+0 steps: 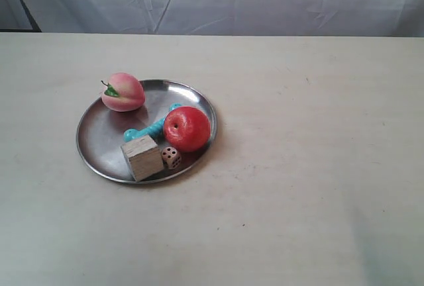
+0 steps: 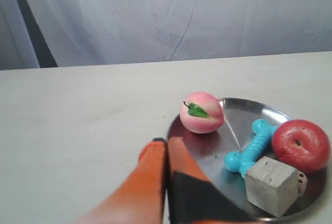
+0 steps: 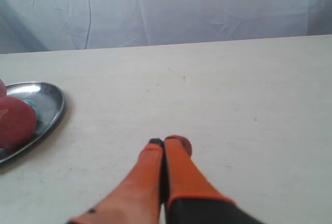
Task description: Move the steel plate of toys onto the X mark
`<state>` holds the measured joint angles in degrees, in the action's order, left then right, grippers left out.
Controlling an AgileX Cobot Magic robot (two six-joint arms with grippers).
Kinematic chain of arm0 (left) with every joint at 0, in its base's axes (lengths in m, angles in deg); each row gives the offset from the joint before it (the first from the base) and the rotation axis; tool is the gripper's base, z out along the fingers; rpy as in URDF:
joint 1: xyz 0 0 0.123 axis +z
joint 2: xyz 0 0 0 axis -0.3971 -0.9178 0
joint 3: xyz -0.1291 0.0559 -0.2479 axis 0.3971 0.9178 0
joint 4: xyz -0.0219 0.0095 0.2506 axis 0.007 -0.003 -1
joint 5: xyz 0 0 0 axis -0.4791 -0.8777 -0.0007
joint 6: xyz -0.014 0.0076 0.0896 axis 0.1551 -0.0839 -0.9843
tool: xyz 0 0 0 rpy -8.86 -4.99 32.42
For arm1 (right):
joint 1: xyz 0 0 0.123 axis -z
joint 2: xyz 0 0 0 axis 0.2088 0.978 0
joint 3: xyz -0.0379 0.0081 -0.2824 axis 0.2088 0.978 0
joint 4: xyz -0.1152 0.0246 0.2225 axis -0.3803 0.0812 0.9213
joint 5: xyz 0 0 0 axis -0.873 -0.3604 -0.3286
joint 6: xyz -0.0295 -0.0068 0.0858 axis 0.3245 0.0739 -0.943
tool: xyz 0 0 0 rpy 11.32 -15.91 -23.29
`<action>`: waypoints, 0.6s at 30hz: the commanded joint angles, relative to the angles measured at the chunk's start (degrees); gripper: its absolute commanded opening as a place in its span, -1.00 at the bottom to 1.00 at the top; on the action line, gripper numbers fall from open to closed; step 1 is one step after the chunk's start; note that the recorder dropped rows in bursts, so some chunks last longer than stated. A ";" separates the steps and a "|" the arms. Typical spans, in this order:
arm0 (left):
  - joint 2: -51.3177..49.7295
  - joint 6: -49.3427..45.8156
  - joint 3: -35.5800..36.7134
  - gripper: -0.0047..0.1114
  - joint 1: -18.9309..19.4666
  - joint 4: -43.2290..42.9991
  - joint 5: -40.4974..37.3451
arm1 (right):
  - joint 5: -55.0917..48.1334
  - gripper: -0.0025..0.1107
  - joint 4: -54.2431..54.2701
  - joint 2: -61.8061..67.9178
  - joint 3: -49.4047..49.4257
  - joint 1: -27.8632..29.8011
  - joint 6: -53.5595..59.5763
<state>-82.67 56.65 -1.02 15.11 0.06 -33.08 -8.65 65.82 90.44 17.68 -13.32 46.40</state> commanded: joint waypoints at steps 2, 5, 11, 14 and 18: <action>7.91 4.34 7.58 -0.92 2.90 -0.39 2.03 | 0.74 -0.96 0.01 -0.47 0.23 0.24 0.00; 11.14 4.01 10.18 -0.92 4.91 -0.29 2.03 | 0.74 -0.96 0.01 -0.47 0.23 0.24 0.00; 14.46 4.01 14.42 -0.92 7.01 -0.91 1.63 | 0.74 -0.96 0.01 -0.47 0.23 0.24 0.00; 14.46 4.01 15.98 -0.92 7.13 -1.23 1.94 | 0.74 -0.96 0.01 -0.47 0.23 0.24 0.00; 14.46 4.01 16.22 -0.92 7.13 -1.35 2.27 | 0.74 -0.96 0.01 -0.47 0.23 0.24 0.00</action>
<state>-68.57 60.24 14.97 22.15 -1.05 -32.04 -8.65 65.82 90.40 17.81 -13.32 46.40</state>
